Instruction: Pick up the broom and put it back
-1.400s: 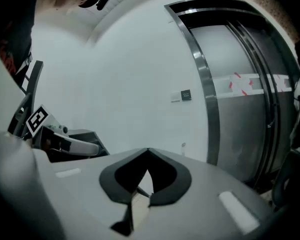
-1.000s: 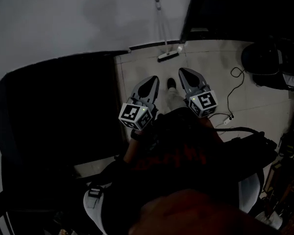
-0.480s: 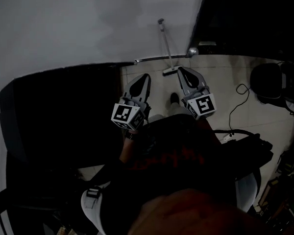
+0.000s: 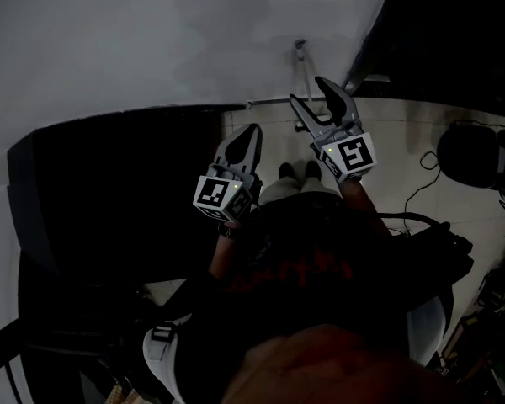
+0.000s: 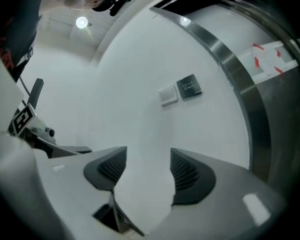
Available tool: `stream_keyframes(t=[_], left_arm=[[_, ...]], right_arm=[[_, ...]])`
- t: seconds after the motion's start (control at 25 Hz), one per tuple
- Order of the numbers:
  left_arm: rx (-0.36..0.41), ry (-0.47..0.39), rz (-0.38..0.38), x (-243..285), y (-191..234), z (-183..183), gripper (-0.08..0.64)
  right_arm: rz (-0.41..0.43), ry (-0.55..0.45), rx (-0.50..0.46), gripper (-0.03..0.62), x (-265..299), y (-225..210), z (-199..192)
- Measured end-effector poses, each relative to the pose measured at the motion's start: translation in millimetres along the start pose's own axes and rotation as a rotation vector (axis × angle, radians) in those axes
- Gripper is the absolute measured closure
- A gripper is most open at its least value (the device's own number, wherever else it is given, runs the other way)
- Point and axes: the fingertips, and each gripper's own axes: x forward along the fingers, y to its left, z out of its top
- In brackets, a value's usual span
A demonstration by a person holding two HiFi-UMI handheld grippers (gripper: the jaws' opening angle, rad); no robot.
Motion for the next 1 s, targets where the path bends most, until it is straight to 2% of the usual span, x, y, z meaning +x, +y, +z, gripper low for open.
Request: stream_keyframes(t=[0.08,0.2,0.36,0.56,0.68,0.84,1.0], left_arm=[[-0.021,0.010,0.013,-0.3,16.5,-0.7,0.555],[-0.040,0.038,0.028,-4.5,38.8,-4.0,0.555],[-0.063,0.094,0.056,-6.0,70.2,-27.5,0.555],[-0.118,0.162,0.094,-2.5,104.0,-60.4,0.555],[-0.126,0.193,0.108,3.2,116.5,-76.8,0.555],[-0.121,0.268,0.089,16.9,115.7,-110.4,0.555],[-0.149,0.304,0.071,35.9,99.6,-135.3,0.555]], right_arm=[[-0.010,0.043,0.007,0.256,19.0,-6.1,-12.6],[-0.054,0.121,0.012,0.221,36.8,-16.2,-42.0],[-0.094,0.246,-0.026,0.238,51.7,-35.0,-107.5],[-0.144,0.340,0.090,0.270,58.8,-59.8,-220.3],[-0.149,0.416,0.095,0.270,62.2,-76.3,-281.6],[-0.150,0.506,0.106,0.270,61.3,-93.2,-355.2],[-0.151,0.586,0.125,0.273,61.6,-118.2,-405.0]])
